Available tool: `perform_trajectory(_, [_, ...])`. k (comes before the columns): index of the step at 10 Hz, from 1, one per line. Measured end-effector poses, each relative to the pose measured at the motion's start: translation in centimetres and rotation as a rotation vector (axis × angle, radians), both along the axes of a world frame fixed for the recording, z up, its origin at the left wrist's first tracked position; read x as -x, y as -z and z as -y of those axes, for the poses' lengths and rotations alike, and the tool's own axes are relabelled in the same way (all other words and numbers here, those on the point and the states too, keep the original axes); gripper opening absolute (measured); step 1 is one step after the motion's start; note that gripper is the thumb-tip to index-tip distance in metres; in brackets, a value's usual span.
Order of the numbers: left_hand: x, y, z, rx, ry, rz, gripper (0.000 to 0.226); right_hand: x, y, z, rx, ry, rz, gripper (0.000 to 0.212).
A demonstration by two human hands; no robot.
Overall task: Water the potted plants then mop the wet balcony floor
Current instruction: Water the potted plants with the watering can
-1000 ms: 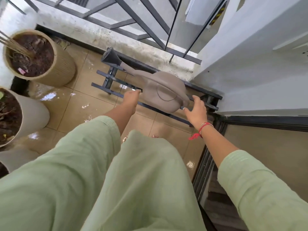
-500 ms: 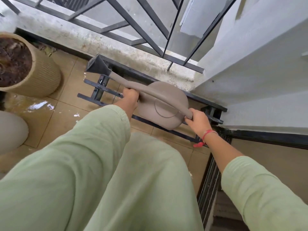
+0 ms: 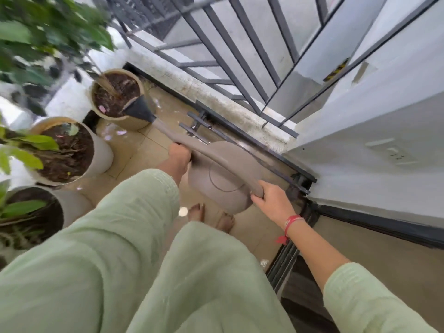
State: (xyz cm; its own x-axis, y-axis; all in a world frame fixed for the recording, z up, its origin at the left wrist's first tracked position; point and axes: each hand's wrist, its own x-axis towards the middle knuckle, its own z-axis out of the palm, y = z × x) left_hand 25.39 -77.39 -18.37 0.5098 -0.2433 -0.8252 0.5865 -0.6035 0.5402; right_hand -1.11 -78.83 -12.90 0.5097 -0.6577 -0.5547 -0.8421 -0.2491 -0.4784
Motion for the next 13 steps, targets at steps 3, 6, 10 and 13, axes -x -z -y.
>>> perform_trajectory(3, [-5.5,-7.0,-7.7,-0.049,-0.113,-0.013,0.019,-6.5,-7.9,-6.0,-0.251,-0.039,0.231,0.025])
perform_trajectory(6, [-12.3,-4.9,-7.6,-0.065,0.077,-0.021,0.009,-14.5,-8.6,-8.2,-0.33,0.208,0.275,0.053])
perform_trajectory(10, [-20.2,1.6,-5.1,-0.082,0.323,-0.21,0.03,-26.3,-5.0,-9.2,-0.337,0.512,0.211,0.056])
perform_trajectory(13, [-23.7,11.3,-5.2,-0.093,0.368,-0.246,0.025,-32.6,1.1,-9.0,-0.344,0.548,0.171,0.054])
